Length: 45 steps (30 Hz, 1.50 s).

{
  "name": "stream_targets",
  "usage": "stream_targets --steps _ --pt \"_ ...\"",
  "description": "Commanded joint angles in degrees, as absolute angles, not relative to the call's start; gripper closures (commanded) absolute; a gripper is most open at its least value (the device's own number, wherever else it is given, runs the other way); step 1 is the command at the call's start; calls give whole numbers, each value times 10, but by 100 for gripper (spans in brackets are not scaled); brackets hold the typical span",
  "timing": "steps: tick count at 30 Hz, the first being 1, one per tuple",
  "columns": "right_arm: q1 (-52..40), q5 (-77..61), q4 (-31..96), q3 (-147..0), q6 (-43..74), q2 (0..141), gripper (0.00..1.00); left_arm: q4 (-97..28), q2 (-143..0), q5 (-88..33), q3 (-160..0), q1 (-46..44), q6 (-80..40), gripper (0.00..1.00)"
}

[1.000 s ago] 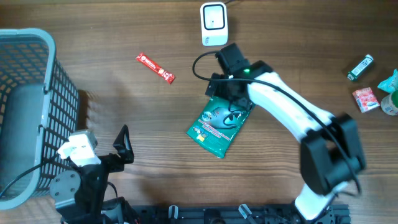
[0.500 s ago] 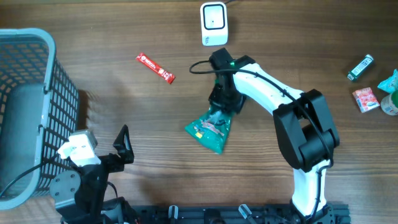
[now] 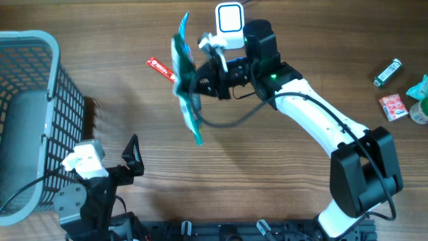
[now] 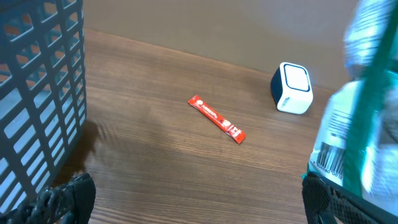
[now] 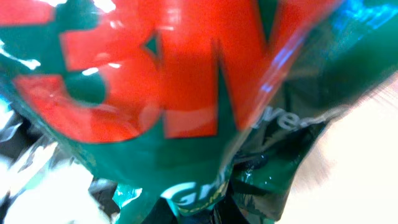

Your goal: Scan the item barcode

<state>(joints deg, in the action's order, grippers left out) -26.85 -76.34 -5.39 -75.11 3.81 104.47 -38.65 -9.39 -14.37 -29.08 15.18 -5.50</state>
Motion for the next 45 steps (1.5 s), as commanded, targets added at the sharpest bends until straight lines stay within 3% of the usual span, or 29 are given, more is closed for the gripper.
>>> stream_targets --steps 1,4,7,12,14,16,17,20,22,24,27,30,31,34,37,42,45 --pt "-268 -929 -59 -743 -180 1067 96 -385 -91 -141 -290 156 -61 0" --pt "-268 -929 -70 -743 -241 1074 96 -385 -91 -141 -290 156 -61 0" --pt "-268 -929 -167 -743 -229 1074 96 -385 -91 -140 -290 156 -61 0" --pt "-267 -929 -249 -743 -92 1074 95 -385 -91 -140 -290 156 -61 0" --pt "-267 -924 -241 -743 68 1074 96 -385 -91 -141 -290 156 -61 0" --pt "-265 -864 -140 -742 184 1074 96 -385 -91 -141 -290 156 -61 0" --pt "-264 -815 -57 -740 180 1074 96 -385 -91 -141 -290 156 -61 0" --pt "-263 -438 249 -733 175 1076 96 -385 -91 -141 -290 156 -61 0" --pt "-264 -356 307 -726 159 1085 96 -385 -91 -141 -290 156 -61 0" --pt "-265 -596 223 -726 105 1117 96 -385 -91 -141 -290 156 -61 0" --pt "-265 -745 96 -726 225 1200 95 -385 -91 -141 -290 156 -61 0" --pt "-264 -814 28 -726 258 1286 81 -385 -91 -140 -290 156 -61 0" --pt "-262 -814 9 -726 275 1309 57 -385 -91 -141 -290 156 -61 0" --pt "-258 -742 10 -729 276 1292 4 -385 -91 -141 -290 156 -61 0" --pt "-242 -645 43 -729 263 1242 1 -385 -91 -141 -290 156 -61 0" --pt "-222 -470 206 -735 154 1145 0 -385 -91 -141 -290 156 -61 0" --pt "-258 -346 232 -741 178 1081 1 -385 -91 -141 -290 156 -61 0"
